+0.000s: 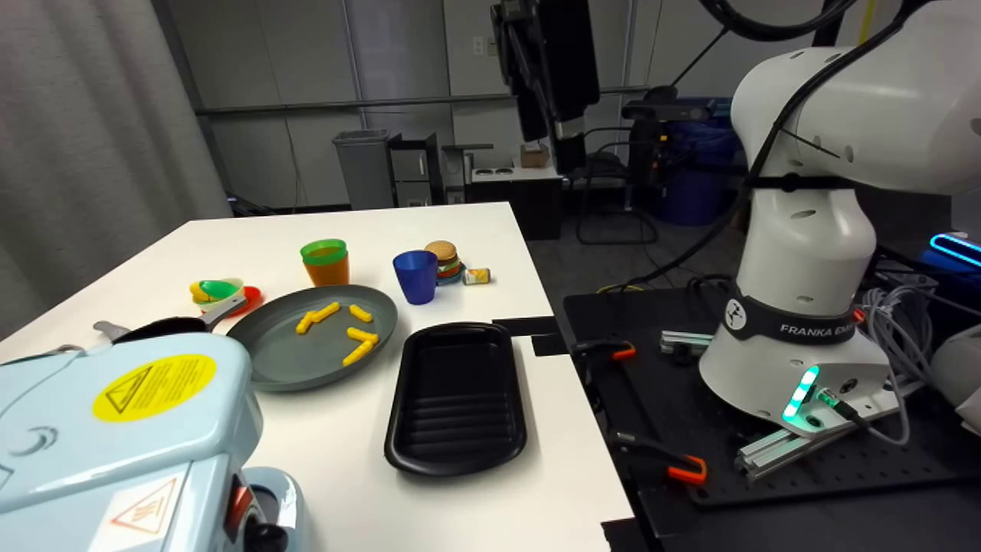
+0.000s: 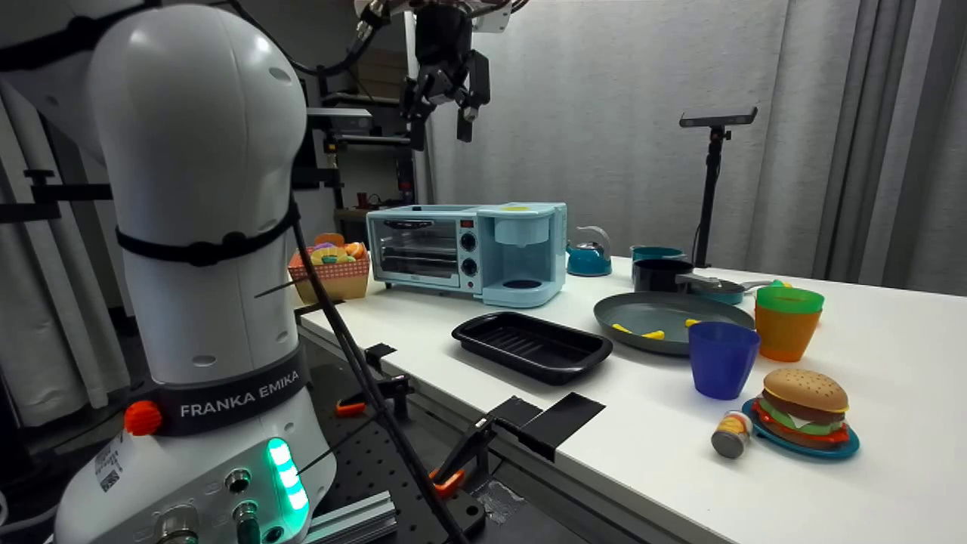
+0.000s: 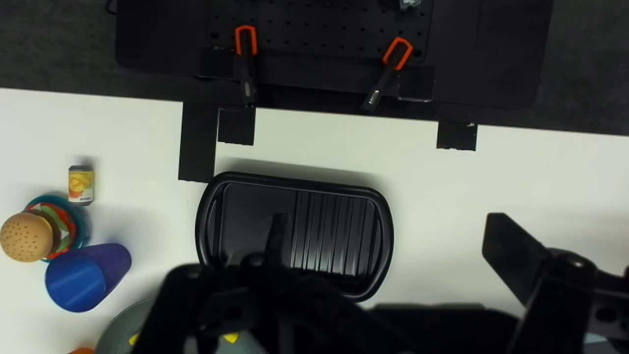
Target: Press the button on the top of the coffeemaker to open the chamber
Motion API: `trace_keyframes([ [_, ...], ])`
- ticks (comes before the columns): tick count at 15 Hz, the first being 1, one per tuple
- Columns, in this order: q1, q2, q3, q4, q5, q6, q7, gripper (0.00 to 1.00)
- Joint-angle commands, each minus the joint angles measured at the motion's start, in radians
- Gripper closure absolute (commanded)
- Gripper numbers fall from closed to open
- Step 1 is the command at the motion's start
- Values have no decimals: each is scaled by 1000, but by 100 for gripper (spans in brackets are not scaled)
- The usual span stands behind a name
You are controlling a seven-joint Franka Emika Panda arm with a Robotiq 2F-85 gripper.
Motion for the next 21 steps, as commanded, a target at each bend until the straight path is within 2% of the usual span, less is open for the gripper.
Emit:
trace_keyframes([
  [1,9,1,-7,2,-4,-2,4,0],
  [8,3,9,-9,1,-7,9,13,0],
  [9,3,11,-9,1,-8,10,13,7],
  [10,2,12,-9,1,-9,11,14,24],
  [11,2,14,-9,1,-9,13,15,35],
  [13,1,16,-8,1,-14,14,16,51],
  [19,1,32,-6,4,-39,50,7,95],
  [21,0,40,-3,5,-56,78,7,100],
])
